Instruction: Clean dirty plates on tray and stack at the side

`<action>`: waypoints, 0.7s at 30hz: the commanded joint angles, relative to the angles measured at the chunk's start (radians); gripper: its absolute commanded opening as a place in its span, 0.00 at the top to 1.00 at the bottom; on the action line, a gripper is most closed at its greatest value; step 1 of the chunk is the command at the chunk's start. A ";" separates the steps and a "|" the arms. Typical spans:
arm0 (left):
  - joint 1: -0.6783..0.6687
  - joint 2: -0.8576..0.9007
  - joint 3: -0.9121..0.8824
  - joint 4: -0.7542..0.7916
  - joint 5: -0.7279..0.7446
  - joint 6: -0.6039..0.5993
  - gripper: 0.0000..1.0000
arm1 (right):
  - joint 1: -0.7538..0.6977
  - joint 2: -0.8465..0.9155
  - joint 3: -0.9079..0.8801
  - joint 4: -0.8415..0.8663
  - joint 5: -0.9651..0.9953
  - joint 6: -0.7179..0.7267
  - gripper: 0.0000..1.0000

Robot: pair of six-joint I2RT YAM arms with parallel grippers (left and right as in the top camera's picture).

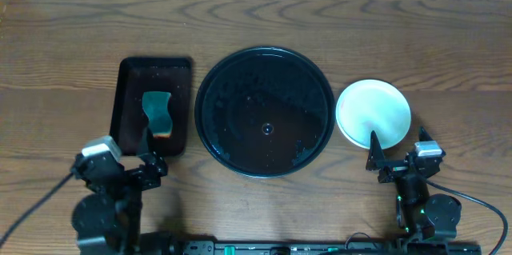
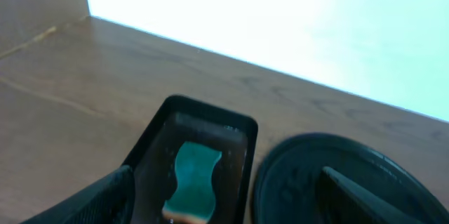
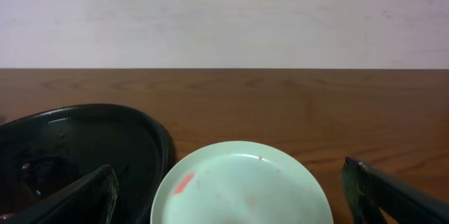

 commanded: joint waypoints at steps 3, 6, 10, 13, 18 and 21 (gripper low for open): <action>-0.023 -0.102 -0.204 0.192 0.010 0.010 0.18 | 0.014 -0.005 -0.003 -0.002 0.003 -0.011 0.01; -0.023 -0.130 -0.292 0.296 0.010 0.010 0.18 | 0.014 -0.005 -0.003 -0.002 0.003 -0.011 0.01; -0.023 -0.182 -0.389 0.391 0.009 0.010 0.18 | 0.014 -0.005 -0.003 -0.002 0.003 -0.011 0.01; -0.023 -0.216 -0.458 0.456 0.008 0.036 0.18 | 0.014 -0.005 -0.003 -0.002 0.003 -0.011 0.01; -0.023 -0.215 -0.518 0.506 0.006 0.083 0.18 | 0.014 -0.005 -0.003 -0.002 0.003 -0.012 0.01; -0.023 -0.215 -0.544 0.510 0.006 0.121 0.18 | 0.014 -0.005 -0.003 -0.002 0.003 -0.011 0.01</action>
